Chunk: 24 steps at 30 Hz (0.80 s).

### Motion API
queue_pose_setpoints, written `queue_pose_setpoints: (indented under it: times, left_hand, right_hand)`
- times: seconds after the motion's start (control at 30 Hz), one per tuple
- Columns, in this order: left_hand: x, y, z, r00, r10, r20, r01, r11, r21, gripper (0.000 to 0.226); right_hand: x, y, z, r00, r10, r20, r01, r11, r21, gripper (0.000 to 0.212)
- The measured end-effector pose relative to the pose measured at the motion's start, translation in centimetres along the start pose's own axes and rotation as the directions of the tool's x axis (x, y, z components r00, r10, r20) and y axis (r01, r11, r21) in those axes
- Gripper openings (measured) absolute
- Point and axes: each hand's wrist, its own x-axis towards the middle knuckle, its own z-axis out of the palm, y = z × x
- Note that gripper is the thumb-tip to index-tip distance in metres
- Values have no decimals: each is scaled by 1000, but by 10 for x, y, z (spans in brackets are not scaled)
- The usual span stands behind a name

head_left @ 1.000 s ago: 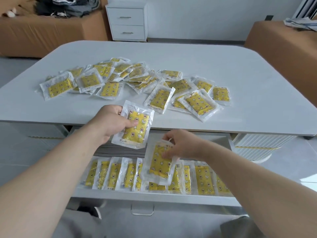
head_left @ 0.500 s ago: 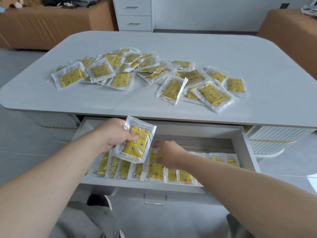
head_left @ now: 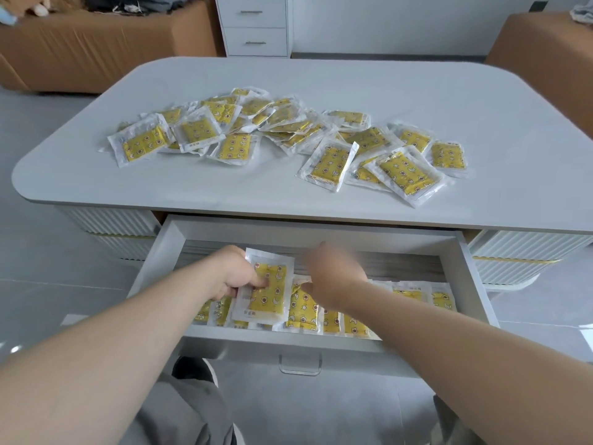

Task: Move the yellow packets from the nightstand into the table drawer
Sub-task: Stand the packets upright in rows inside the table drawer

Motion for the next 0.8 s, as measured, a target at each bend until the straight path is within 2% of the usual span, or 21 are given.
queue_pose_setpoints:
  times: [0.1, 0.17, 0.23, 0.3, 0.53, 0.57, 0.67, 0.73, 0.8]
  left_hand:
    - [9, -7, 13, 999, -29, -16, 30, 996, 89, 64]
    - [13, -8, 20, 997, 5, -79, 17, 964, 267, 66]
    - [10, -6, 24, 981, 108, -160, -10, 856, 516, 61]
    - [8, -5, 27, 967, 204, -154, -46, 730, 681, 58]
    - [-6, 11, 46, 939, 334, -87, -60, 408, 911, 54]
    - [-9, 17, 50, 936, 343, -85, -61, 392, 918, 54]
    - [-25, 51, 60, 946, 321, -50, -104, 442, 891, 55]
    - [-41, 80, 60, 942, 336, -1, -160, 451, 878, 43]
    - [-57, 103, 53, 909, 417, 6, -247, 528, 812, 42]
  right_hand:
    - [-7, 1, -8, 1000, -26, -7, 26, 1000, 14, 42]
    - [-13, 4, -12, 999, -41, -7, 41, 999, 23, 36]
    - [-18, 6, -17, 998, -55, -14, 55, 998, 26, 30]
    - [-23, 7, -22, 998, -60, -31, 61, 998, 30, 25]
    - [-28, 15, -51, 997, -41, -72, 47, 995, 91, 22]
    - [-30, 18, -57, 996, -33, -89, 42, 994, 99, 22]
    - [-33, 31, -81, 991, 13, -134, 7, 988, 152, 23]
    - [-33, 44, -97, 982, 75, -173, -38, 977, 212, 20]
    - [-31, 61, -110, 959, 172, -227, -101, 951, 292, 13]
